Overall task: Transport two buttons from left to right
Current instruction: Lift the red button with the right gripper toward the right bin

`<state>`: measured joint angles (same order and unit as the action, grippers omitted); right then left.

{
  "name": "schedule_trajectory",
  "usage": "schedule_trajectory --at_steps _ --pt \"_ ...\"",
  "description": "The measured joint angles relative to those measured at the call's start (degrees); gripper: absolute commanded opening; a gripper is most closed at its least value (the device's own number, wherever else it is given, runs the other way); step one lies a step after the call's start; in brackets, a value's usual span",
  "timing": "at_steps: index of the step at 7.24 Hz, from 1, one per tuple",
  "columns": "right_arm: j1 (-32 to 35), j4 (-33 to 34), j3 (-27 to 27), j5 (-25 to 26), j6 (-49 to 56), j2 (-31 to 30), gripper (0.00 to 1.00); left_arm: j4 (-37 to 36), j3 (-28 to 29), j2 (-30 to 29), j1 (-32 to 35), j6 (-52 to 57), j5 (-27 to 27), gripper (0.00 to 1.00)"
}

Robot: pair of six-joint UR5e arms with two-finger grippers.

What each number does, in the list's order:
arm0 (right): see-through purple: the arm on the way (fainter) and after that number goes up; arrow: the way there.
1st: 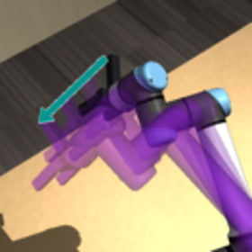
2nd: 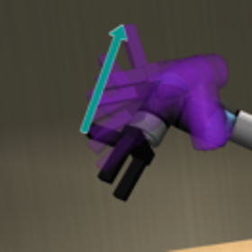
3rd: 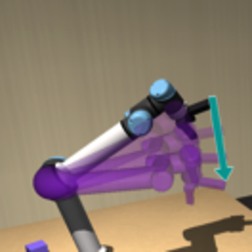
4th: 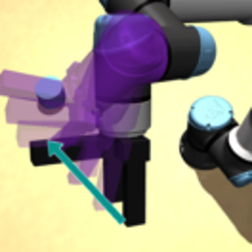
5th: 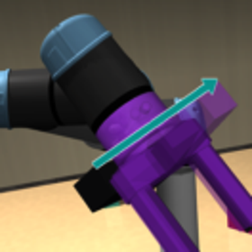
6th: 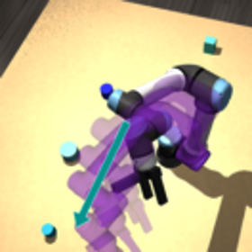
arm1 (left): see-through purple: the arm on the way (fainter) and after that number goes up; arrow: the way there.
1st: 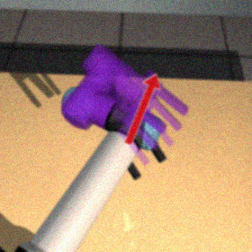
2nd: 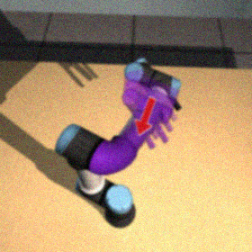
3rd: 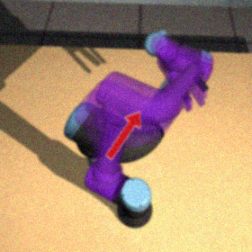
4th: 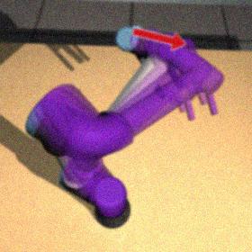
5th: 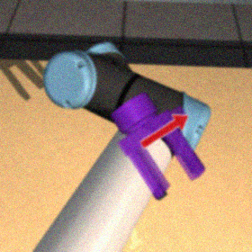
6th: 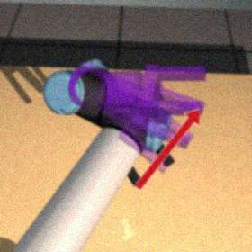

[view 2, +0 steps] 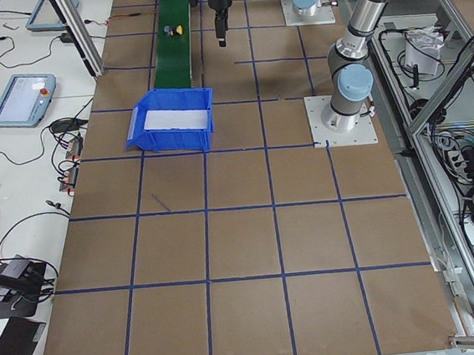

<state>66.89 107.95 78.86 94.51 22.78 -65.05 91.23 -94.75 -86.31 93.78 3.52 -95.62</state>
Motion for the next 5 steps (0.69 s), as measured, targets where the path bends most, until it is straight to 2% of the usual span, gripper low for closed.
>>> schedule_trajectory --at_steps 5 --pt "-12.4 -0.11 0.31 -0.19 15.84 -2.89 0.16 0.0 0.0 0.0 0.0 0.0 0.0 1.0"
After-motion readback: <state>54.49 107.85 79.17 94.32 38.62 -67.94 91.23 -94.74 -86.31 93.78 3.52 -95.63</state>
